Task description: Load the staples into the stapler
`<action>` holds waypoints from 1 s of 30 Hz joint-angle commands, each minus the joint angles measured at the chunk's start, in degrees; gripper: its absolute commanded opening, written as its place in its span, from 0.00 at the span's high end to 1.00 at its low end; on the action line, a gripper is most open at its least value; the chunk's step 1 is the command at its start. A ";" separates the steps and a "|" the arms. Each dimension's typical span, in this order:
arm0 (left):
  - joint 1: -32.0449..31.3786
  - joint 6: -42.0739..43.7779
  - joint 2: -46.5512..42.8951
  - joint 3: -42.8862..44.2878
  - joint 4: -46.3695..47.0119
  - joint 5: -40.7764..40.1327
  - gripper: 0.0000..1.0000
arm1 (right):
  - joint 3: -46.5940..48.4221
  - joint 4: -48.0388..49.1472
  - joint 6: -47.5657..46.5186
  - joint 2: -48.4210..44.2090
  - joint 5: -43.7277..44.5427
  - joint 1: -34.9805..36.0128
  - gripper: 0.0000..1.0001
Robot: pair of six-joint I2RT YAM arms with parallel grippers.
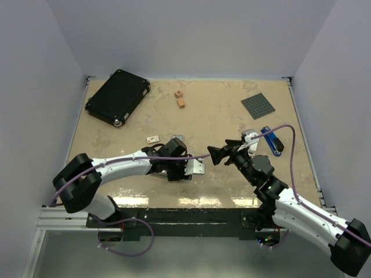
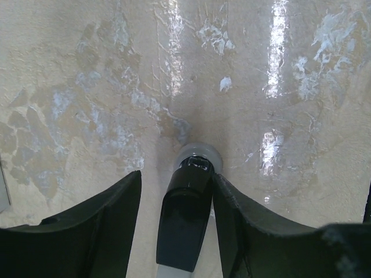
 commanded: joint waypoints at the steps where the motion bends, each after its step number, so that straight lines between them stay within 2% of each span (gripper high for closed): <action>1: -0.49 1.60 1.45 2.13 -0.86 1.16 0.44 | -0.06 3.60 -0.92 -0.03 -1.27 0.19 0.02; 8: -0.40 1.86 1.36 2.13 -1.48 0.20 0.45 | 0.03 3.69 -1.00 0.33 -1.98 0.19 0.02; 9: -0.48 1.86 1.36 2.22 -1.48 0.19 0.51 | -0.06 3.78 -1.00 0.33 -2.15 0.19 0.02; 11: -0.48 1.77 1.45 2.22 -1.74 0.37 0.55 | 0.12 3.78 -1.01 0.41 -2.41 0.28 0.02; 12: -0.40 1.77 1.54 2.39 -1.74 0.28 0.63 | 0.20 3.78 -1.18 0.50 -2.68 0.28 0.02; 17: -0.22 0.81 0.49 2.66 -1.83 0.89 0.82 | 0.56 4.39 -1.71 1.99 -5.31 0.28 0.02; 19: 0.48 -0.24 -0.57 2.57 -1.48 1.68 0.94 | 1.26 4.48 -1.97 3.40 -6.89 0.19 0.02; 21: 2.40 -1.64 -3.02 2.31 -0.17 3.44 1.00 | 2.05 4.92 -1.80 4.54 -8.21 0.19 0.02; 24: 5.56 -6.21 -7.94 1.08 3.70 5.11 1.00 | 3.45 4.75 -0.83 6.91 -10.58 0.28 0.03; 30: 9.27 -21.76 -18.40 -4.35 16.52 5.47 1.00 | 5.74 3.52 4.00 9.20 -11.56 0.28 0.08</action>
